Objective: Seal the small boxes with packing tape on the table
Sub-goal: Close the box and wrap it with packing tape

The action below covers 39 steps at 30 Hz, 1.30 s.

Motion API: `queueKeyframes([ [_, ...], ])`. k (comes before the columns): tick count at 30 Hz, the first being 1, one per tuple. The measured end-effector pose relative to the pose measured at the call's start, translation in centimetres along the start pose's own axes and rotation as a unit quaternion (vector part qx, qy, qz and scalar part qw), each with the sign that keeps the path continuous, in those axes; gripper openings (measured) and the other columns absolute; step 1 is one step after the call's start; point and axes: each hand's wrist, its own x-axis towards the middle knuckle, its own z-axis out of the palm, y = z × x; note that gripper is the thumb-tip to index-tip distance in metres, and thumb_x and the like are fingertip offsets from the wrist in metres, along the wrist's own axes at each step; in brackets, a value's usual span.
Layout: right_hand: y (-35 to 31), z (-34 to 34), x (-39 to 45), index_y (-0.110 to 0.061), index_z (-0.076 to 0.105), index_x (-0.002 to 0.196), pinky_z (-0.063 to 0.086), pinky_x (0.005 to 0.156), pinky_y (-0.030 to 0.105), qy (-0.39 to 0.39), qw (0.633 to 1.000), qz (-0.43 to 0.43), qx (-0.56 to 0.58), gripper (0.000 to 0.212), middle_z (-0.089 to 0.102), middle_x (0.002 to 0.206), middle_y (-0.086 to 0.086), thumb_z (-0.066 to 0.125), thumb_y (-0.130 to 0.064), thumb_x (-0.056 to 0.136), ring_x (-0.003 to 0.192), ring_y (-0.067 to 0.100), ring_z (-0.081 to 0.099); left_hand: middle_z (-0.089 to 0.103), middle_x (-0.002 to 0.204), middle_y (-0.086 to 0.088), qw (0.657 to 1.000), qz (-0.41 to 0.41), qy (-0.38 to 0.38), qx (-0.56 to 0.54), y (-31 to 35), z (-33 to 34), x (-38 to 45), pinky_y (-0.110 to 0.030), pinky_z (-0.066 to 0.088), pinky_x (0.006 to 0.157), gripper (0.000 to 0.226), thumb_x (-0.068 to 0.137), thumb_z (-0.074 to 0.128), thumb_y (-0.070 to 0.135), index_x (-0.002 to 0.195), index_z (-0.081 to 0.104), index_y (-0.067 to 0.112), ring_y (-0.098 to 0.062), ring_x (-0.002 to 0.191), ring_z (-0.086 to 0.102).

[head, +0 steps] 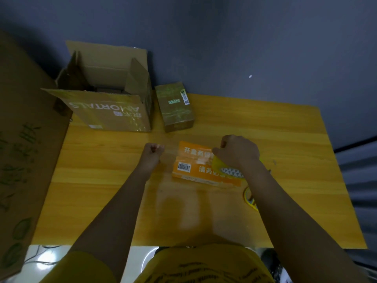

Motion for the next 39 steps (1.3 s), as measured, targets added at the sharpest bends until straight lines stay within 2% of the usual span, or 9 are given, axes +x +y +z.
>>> queueKeyframes([
  [2, -0.1, 0.0, 0.1, -0.015, 0.062, 0.106, 0.042, 0.066, 0.033, -0.004, 1.000, 0.000, -0.001, 0.040, 0.058, 0.088, 0.006, 0.052, -0.052, 0.093, 0.081, 0.028, 0.056, 0.041, 0.086, 0.004, 1.000, -0.015, 0.004, -0.004, -0.5, 0.3, 0.2, -0.028, 0.040, 0.065, 0.021, 0.099, 0.052, 0.025, 0.103, 0.040, 0.009, -0.007, 0.075, 0.044],
  [7, 0.1, 0.0, 0.1, -0.016, 0.063, 0.106, 0.044, 0.068, 0.032, -0.002, 1.000, 0.001, 0.004, 0.040, 0.063, 0.096, 0.007, 0.052, -0.053, 0.092, 0.087, 0.029, 0.060, 0.042, 0.086, 0.005, 1.000, -0.013, 0.010, -0.003, -1.2, 0.8, 0.5, -0.032, 0.041, 0.078, 0.020, 0.098, 0.052, 0.025, 0.103, 0.041, 0.009, -0.009, 0.078, 0.045],
  [13, 0.2, 0.0, 0.0, -0.016, 0.062, 0.102, 0.047, 0.068, 0.035, -0.004, 1.000, -0.002, 0.014, 0.039, 0.059, 0.086, 0.005, 0.052, -0.053, 0.093, 0.079, 0.028, 0.057, 0.043, 0.085, 0.005, 1.000, -0.011, 0.011, -0.006, -1.7, 1.4, 0.9, -0.029, 0.041, 0.069, 0.021, 0.098, 0.053, 0.026, 0.104, 0.042, 0.009, -0.006, 0.073, 0.044],
  [17, 0.1, 0.0, 0.0, -0.016, 0.062, 0.104, 0.045, 0.067, 0.033, -0.005, 1.000, -0.005, 0.005, 0.040, 0.054, 0.082, 0.003, 0.051, -0.053, 0.093, 0.078, 0.027, 0.055, 0.044, 0.086, 0.005, 1.000, -0.012, 0.015, -0.013, -2.8, 2.0, 1.3, -0.031, 0.040, 0.079, 0.014, 0.098, 0.053, 0.023, 0.091, 0.044, 0.015, -0.014, 0.083, 0.047],
  [22, -0.1, 0.2, 0.3, -0.015, 0.063, 0.102, 0.048, 0.068, 0.034, -0.005, 1.000, -0.006, 0.001, 0.039, 0.057, 0.084, 0.004, 0.052, -0.051, 0.093, 0.080, 0.028, 0.059, 0.051, 0.098, -0.005, 0.999, -0.050, -0.006, -0.013, -4.0, 3.3, 1.4, -0.038, 0.047, 0.076, 0.020, 0.099, 0.050, 0.028, 0.104, 0.044, 0.010, -0.021, 0.087, 0.054],
  [30, -0.1, 0.3, 0.5, -0.016, 0.064, 0.097, 0.042, 0.066, 0.032, 0.011, 1.000, -0.003, -0.009, 0.037, 0.051, 0.075, 0.001, 0.053, -0.052, 0.092, 0.074, 0.027, 0.053, 0.056, 0.098, -0.007, 0.990, -0.099, -0.081, -0.062, -4.1, 4.2, 1.7, -0.027, 0.047, 0.062, 0.024, 0.102, 0.041, 0.030, 0.112, 0.045, 0.009, -0.014, 0.077, 0.057],
  [35, -0.1, 0.7, 0.5, -0.015, 0.063, 0.097, 0.041, 0.066, 0.033, 0.019, 1.000, 0.001, -0.013, 0.038, 0.061, 0.086, 0.006, 0.054, -0.052, 0.091, 0.077, 0.028, 0.056, 0.054, 0.094, -0.003, 0.984, -0.122, -0.116, -0.053, -4.1, 4.8, 1.9, -0.026, 0.046, 0.061, 0.019, 0.104, 0.034, 0.031, 0.116, 0.036, 0.016, -0.014, 0.076, 0.054],
  [37, -0.1, 0.7, 0.4, -0.015, 0.063, 0.098, 0.041, 0.066, 0.032, 0.022, 1.000, 0.004, -0.011, 0.039, 0.063, 0.092, 0.007, 0.054, -0.052, 0.091, 0.084, 0.030, 0.060, 0.056, 0.101, -0.008, 0.985, -0.135, -0.096, -0.056, -3.9, 5.1, 2.1, -0.030, 0.048, 0.063, 0.019, 0.104, 0.038, 0.028, 0.120, 0.039, 0.018, -0.018, 0.077, 0.056],
  [39, -0.2, 0.7, 0.4, -0.015, 0.063, 0.098, 0.042, 0.066, 0.031, 0.024, 1.000, 0.006, -0.014, 0.039, 0.064, 0.093, 0.007, 0.054, -0.052, 0.090, 0.085, 0.030, 0.060, 0.055, 0.120, -0.017, 0.984, -0.153, -0.079, -0.043, -4.1, 4.9, 2.8, -0.040, 0.053, 0.076, 0.025, 0.101, 0.045, 0.027, 0.125, 0.043, 0.021, -0.028, 0.089, 0.059],
])
